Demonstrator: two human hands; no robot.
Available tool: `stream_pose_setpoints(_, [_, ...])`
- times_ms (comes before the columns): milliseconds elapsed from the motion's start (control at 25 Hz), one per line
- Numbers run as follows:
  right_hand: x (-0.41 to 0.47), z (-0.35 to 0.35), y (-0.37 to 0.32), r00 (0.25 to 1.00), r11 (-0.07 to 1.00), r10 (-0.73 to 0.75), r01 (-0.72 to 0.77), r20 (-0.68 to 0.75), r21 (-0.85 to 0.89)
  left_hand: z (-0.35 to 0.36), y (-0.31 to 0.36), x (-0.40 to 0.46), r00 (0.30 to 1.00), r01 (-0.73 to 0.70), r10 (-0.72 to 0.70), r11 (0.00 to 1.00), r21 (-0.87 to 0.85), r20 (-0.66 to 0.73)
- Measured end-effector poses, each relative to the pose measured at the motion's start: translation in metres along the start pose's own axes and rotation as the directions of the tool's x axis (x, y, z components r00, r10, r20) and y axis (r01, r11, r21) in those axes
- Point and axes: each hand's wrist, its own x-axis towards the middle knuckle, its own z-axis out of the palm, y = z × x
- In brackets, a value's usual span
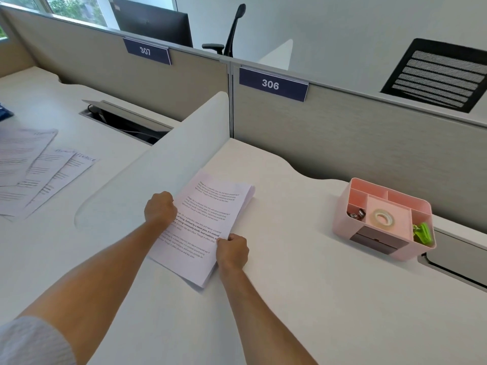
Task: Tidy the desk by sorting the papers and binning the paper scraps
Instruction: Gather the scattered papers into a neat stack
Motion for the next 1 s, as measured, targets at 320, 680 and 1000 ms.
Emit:
stream_pose_setpoints(320, [0.001,-0.014,-0.004,0.993,0.993,0.08,-0.072,0.083,-0.089,0.008,0.004,-0.006,0.998,-0.058,0.061,0.989,0.14,-0.012])
stream_pose_setpoints(680, [-0.011,-0.048,0.001,0.999,0.996,0.039,-0.036,0.034,-0.079,0.011,0.005,-0.035,0.986,-0.139,0.151,0.981,0.137,-0.077])
stream_pose_setpoints(1000, [-0.041,-0.149,0.061,0.985,0.973,-0.159,0.145,-0.064,-0.18,0.037,0.04,-0.135,0.86,-0.504,0.491,0.859,-0.092,-0.137])
